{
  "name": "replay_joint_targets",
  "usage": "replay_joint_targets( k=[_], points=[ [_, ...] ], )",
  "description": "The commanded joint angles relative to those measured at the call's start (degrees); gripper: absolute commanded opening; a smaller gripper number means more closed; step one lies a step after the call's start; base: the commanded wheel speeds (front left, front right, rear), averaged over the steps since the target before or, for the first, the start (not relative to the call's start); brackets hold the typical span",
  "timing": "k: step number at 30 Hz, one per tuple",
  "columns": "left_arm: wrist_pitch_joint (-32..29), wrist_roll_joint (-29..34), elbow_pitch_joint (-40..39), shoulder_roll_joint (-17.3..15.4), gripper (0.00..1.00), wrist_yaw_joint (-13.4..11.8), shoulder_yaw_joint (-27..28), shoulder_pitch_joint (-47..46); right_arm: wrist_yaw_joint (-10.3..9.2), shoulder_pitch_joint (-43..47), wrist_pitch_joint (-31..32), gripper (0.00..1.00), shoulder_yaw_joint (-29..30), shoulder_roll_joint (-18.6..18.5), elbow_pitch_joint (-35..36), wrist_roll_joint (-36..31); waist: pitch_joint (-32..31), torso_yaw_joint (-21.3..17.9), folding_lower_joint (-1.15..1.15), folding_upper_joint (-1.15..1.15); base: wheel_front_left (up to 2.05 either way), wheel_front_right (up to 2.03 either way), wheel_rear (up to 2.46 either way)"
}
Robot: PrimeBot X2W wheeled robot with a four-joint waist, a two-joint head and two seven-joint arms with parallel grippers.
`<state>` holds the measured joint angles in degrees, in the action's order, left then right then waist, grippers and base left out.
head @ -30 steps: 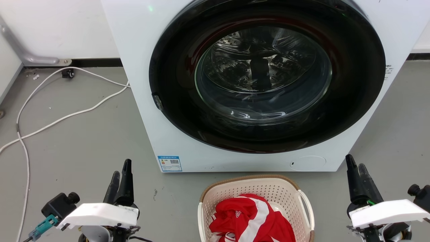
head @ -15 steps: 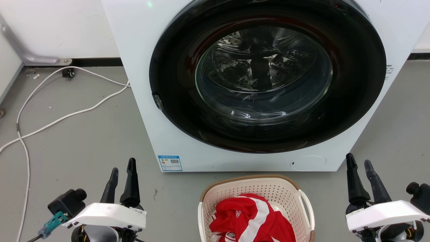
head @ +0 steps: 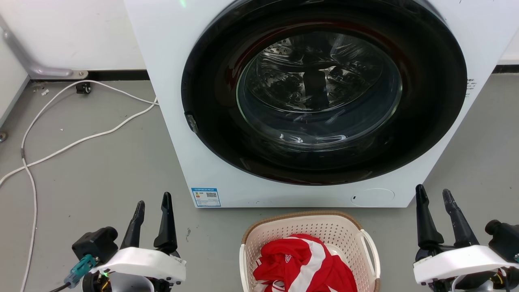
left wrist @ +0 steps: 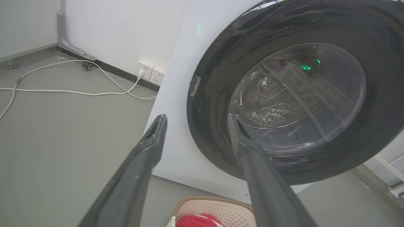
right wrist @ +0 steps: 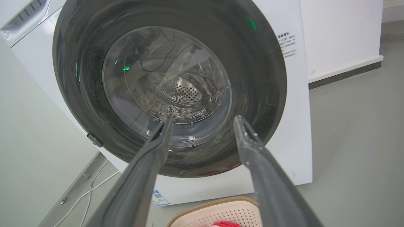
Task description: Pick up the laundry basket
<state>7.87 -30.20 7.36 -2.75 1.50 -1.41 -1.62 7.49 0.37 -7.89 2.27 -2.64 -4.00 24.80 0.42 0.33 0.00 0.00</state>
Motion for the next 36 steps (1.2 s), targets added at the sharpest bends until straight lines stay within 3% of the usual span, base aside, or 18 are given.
replay_joint_targets(
  k=[1, 36],
  points=[
    [0.6, 1.6, -0.7, -0.3, 1.0, -0.2, -0.2, 0.0, 0.0, 0.4, -0.5, 1.0, -0.1, -0.3, 0.8, -1.7, 0.0, 0.0, 0.0, 0.0, 0.0, 0.0, 0.0],
    [5.2, 20.5, 0.0, -0.6, 1.0, -2.5, -2.7, 1.7, -0.01, 3.0, -5.2, 1.0, 0.4, -0.3, 1.4, -21.0, -0.1, 0.2, 0.0, 0.0, 0.0, 0.0, 0.0]
  ],
)
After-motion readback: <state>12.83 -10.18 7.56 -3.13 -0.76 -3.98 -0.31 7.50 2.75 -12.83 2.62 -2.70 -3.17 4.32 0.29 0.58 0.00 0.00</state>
